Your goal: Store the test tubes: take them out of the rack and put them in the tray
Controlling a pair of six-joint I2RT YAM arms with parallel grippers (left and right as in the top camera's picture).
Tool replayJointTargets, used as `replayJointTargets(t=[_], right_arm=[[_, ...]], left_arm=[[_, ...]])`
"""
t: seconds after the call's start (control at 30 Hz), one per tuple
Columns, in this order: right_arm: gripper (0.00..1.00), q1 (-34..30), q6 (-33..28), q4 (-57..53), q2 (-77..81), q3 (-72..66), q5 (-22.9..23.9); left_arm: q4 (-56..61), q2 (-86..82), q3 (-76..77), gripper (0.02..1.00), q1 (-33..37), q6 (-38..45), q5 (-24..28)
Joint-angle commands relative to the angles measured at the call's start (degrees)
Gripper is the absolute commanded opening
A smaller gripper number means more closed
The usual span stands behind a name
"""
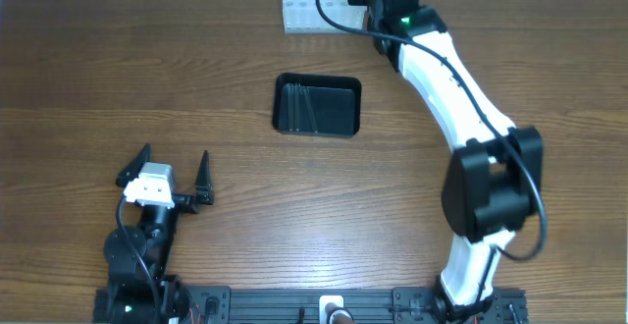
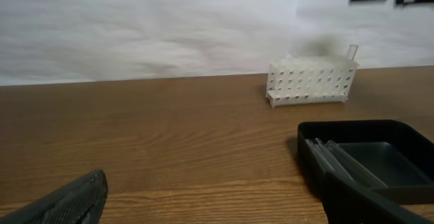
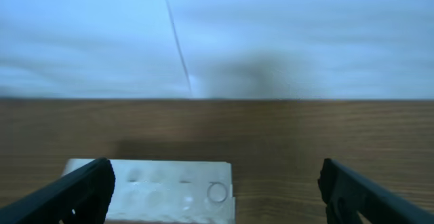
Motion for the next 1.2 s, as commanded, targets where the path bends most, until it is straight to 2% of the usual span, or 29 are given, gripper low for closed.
replayJointTargets(t=[0.03, 0.7, 1.2], right_arm=[[0.965, 0.33, -0.46, 2.84, 5.03, 0.02, 0.33], [0.875, -0.09, 0.42, 5.11, 10.23, 0.0, 0.37], [0.663, -0.09, 0.44, 5.33, 11.65, 0.0, 0.35]], left_arm=[[-0.22, -0.46, -0.24, 1.0, 0.31, 0.59, 0.74], [-0.22, -0.46, -0.24, 1.0, 0.31, 0.59, 0.72], [-0.2, -0.46, -0.24, 1.0, 0.31, 0.59, 0.74]])
